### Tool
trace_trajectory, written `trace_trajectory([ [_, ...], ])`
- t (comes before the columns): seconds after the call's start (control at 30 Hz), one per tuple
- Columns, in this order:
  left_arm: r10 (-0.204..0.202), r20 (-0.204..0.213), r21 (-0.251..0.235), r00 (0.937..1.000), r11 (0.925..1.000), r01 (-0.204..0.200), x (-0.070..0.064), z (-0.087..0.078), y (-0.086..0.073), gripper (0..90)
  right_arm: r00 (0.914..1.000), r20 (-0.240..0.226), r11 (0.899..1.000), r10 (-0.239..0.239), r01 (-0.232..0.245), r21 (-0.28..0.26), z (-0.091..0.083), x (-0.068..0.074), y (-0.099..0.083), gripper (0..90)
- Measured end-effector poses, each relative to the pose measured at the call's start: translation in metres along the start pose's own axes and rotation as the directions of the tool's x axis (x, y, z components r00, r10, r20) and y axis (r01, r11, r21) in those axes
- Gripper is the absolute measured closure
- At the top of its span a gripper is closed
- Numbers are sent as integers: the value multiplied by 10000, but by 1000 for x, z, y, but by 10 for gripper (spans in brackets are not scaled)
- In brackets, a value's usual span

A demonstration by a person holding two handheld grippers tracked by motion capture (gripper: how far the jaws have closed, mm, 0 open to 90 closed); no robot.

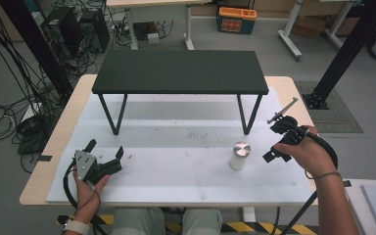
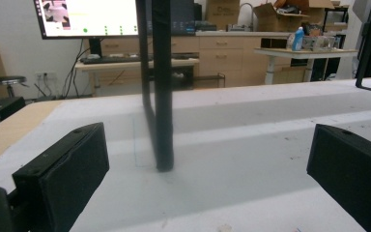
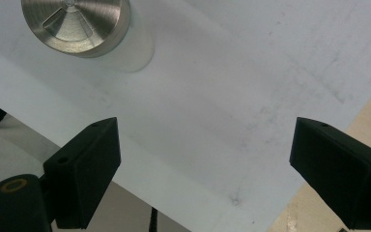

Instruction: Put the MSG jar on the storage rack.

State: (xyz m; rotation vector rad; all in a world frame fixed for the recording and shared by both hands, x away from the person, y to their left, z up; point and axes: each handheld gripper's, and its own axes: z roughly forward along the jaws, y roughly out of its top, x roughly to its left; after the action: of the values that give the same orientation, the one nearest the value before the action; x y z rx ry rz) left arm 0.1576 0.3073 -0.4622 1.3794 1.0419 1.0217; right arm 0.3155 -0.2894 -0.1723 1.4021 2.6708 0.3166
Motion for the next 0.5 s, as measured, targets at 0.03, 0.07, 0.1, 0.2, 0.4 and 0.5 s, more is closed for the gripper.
trace_trajectory([
  [0.03, -1, -1, -1, 10000, 10000, 1, 0, 0, 0, 14, 10000, 9, 10000, 12, -12, 11, 0, 0, 0, 106],
  [0.07, 1, 2, -1, 10000, 10000, -1, 0, 0, 0, 14, 10000, -14, 10000, 16, -16, 23, 0, 0, 0, 105],
  [0.1, 4, 3, -4, 10000, 10000, -4, 0, 0, 0, 14, 10000, -34, 10000, 16, -15, 65, 0, 0, 1, 97],
  [0.2, 1, 6, -6, 10000, 10000, -1, 0, 0, 0, 14, 10000, -4, 9998, -46, 46, 167, 0, 1, 2, 71],
  [0.4, -6, 10, -9, 10000, 10000, 6, 0, 0, 0, 14, 10000, 32, 9999, -47, 47, 120, -3, 2, 3, 65],
  [0.5, -7, 14, -8, 10000, 10000, 7, 0, 0, 0, 14, 9999, 29, 9999, -96, 96, 46, -5, 4, 3, 65],
])
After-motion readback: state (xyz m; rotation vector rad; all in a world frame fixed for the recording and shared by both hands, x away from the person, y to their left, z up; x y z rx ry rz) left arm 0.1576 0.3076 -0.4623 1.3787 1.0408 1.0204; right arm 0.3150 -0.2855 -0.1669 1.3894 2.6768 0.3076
